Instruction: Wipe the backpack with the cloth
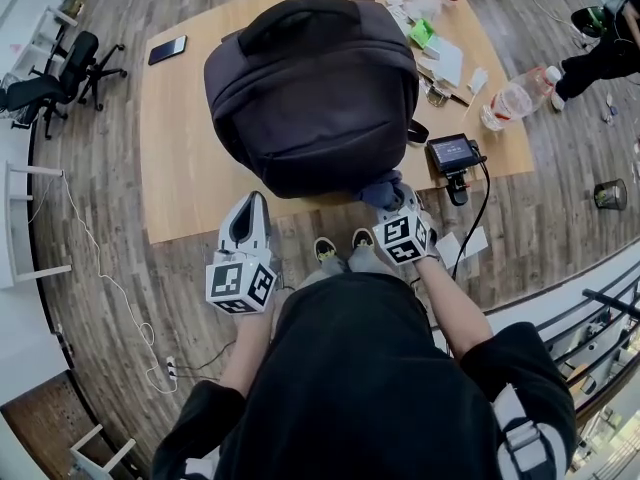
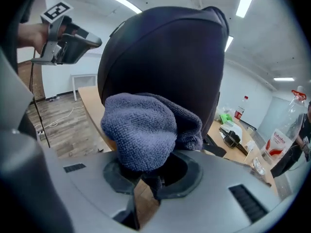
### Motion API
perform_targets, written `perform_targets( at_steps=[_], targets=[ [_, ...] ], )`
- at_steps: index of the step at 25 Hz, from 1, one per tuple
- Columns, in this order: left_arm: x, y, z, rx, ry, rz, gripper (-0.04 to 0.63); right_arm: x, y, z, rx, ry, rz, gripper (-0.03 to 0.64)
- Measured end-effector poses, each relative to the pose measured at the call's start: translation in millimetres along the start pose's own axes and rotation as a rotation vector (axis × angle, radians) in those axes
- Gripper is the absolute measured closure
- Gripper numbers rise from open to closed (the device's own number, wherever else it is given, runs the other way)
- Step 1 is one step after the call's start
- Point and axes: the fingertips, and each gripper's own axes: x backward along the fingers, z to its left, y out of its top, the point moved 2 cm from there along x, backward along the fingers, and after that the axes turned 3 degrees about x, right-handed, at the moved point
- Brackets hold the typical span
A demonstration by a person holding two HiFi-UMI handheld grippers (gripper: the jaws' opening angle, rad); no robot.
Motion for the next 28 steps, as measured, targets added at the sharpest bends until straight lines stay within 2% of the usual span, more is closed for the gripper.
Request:
perform_targets(
  at_steps=[4, 9, 12, 14, 17, 20, 23, 28],
  targets=[
    [10.6, -1.4, 7.7, 0.005, 0.023, 0.0, 0.58, -8.1, -0.8, 7.8, -0.093, -0.019, 0.002, 0.545],
    [18.4, -2.8, 14.3, 0.009, 0.04, 0.0, 0.58, -15.2, 20.3, 44.6, -0.05, 0.037, 0.014, 0.546],
    [18.0, -0.9, 16.4, 0.008, 0.04, 0.0, 0.58, -18.0, 25.8, 53.1, -0.101, 0.069, 0.007, 0.546],
    [16.2, -0.1, 16.7, 0.007, 0.038, -0.001, 0.58, -19.0, 18.5, 44.1, -0.123, 0.065, 0.016, 0.546],
    [15.2, -0.4, 14.9, 0.009, 0.033, -0.002, 0.58, -17.9, -6.7, 11.4, -0.128, -0.003, 0.066, 0.546],
    [14.5, -1.4, 13.5, 0.008, 0.027, 0.002, 0.58, -9.6, -17.8, -19.0, -0.079, -0.053, 0.092, 0.546],
    [11.5, -0.4, 14.2, 0.008, 0.021, -0.001, 0.58, 8.4, -0.8, -29.7, -0.021, -0.058, 0.051, 0.546],
    [8.2, 2.8, 17.9, 0.009, 0.021, -0.012, 0.58, 55.3, 52.7, -46.2, -0.04, -0.082, -0.096, 0.546]
  ],
)
